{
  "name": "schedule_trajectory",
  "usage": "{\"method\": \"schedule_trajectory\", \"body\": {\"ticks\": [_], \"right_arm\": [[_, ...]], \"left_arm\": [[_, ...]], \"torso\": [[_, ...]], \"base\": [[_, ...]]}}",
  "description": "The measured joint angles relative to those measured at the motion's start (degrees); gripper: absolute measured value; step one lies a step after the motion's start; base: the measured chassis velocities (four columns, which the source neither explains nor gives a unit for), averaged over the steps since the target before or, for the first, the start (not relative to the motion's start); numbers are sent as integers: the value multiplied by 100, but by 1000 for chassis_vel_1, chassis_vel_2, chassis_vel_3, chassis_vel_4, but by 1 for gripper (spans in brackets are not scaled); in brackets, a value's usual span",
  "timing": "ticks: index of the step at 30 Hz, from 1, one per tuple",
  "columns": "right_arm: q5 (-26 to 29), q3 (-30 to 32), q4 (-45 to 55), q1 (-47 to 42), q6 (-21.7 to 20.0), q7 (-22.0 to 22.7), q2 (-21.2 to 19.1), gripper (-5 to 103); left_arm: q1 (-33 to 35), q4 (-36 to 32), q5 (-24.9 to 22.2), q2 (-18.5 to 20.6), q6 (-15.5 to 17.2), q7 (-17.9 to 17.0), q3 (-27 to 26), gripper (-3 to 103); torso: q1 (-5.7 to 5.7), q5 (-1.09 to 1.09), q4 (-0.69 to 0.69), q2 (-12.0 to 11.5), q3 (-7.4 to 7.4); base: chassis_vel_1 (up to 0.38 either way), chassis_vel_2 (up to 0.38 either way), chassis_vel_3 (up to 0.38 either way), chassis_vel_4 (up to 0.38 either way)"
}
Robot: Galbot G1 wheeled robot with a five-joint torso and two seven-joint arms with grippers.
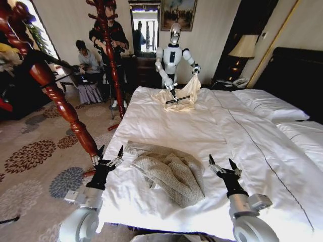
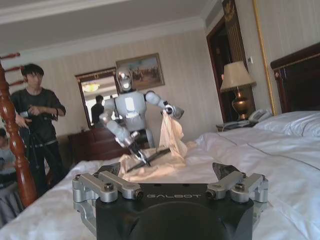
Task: Pick up the clothes from the bed and hang them on the clothes hanger.
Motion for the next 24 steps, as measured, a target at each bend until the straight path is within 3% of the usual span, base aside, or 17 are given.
{"method": "schedule_trajectory", "body": {"ticks": [7, 24], "right_arm": [[-291, 24, 125, -129, 233, -73, -7, 100], [-510, -114, 272, -430, 109, 398, -149, 100]], "left_arm": [[101, -65, 96, -96, -44, -6, -11, 100], [227, -61, 410, -396, -106, -88, 42, 100]], "torso": [[0, 0, 0, 0, 0], [0, 1, 0, 0, 0]], "base": [[0, 0, 0, 0], [0, 0, 0, 0]]}}
